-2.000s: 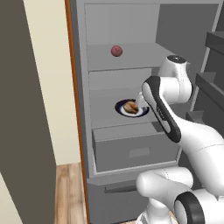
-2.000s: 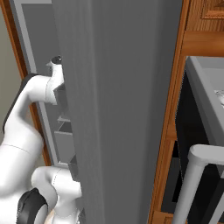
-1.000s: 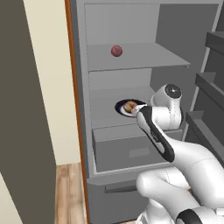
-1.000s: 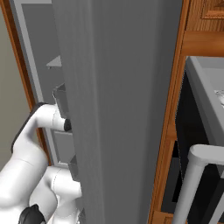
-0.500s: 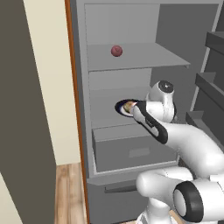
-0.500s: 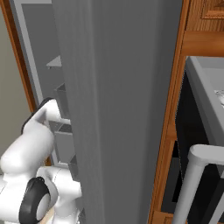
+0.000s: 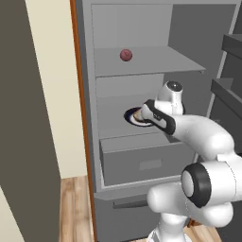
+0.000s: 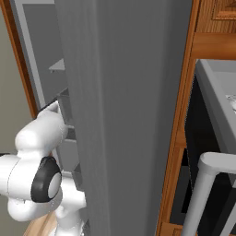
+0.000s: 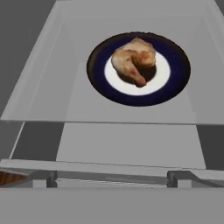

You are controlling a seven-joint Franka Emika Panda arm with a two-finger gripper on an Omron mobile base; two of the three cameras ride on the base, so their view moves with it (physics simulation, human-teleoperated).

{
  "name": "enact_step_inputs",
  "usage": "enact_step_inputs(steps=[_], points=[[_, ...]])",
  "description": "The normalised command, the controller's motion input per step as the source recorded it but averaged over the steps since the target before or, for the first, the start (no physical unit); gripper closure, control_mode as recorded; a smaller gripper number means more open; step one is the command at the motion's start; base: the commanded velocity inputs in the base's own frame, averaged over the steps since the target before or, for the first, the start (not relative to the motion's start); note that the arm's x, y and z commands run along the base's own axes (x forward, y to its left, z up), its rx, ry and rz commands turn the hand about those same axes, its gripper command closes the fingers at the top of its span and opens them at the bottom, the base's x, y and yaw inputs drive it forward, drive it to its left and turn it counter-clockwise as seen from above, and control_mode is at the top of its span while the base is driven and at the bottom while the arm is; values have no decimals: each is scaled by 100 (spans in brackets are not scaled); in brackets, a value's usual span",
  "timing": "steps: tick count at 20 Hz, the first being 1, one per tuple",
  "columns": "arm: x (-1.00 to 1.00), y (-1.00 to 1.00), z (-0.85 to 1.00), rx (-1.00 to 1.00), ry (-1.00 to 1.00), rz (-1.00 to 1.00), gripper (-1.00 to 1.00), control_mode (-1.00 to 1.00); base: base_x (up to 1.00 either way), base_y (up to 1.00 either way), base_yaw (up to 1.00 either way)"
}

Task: Transport the chicken drumstick from the fridge to the microwave and turn on the microwave.

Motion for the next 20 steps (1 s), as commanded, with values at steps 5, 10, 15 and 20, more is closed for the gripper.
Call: enact_step_inputs(steps=[5, 10, 15, 20], points=[[24, -5, -25, 1, 2, 0, -100, -100, 0, 0, 0], [20, 0, -23, 0, 0, 0, -100, -100, 0, 0, 0], [18, 0, -15, 0, 0, 0, -100, -100, 0, 0, 0], [14, 0, -8, 0, 0, 0, -100, -100, 0, 0, 0]])
